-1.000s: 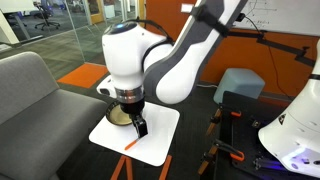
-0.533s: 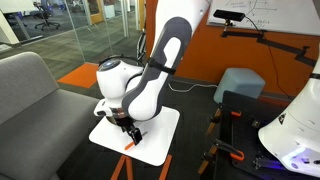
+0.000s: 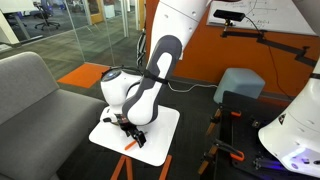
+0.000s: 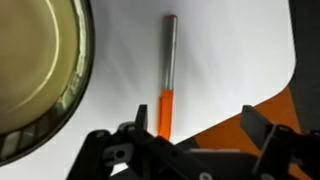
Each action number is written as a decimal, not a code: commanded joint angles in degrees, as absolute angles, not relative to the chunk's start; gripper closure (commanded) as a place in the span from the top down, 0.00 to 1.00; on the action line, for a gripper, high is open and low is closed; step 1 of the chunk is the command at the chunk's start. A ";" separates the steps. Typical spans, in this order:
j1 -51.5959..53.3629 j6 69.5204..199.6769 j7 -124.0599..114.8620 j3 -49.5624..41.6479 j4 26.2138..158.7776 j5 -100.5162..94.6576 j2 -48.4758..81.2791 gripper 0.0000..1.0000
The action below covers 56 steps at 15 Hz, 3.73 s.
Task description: Put the orange pen inside the bowl
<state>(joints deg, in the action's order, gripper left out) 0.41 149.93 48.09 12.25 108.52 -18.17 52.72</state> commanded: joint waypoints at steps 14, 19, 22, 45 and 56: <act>2.83 151.80 44.83 9.12 105.25 -20.92 56.11 0.33; 3.98 150.10 39.40 9.78 107.06 -20.75 51.11 0.00; 4.30 149.64 37.56 9.74 107.57 -21.28 48.19 0.00; 3.99 151.80 38.18 8.15 103.66 -22.12 57.43 0.30; 3.72 153.23 35.64 10.30 106.12 -21.52 52.27 0.04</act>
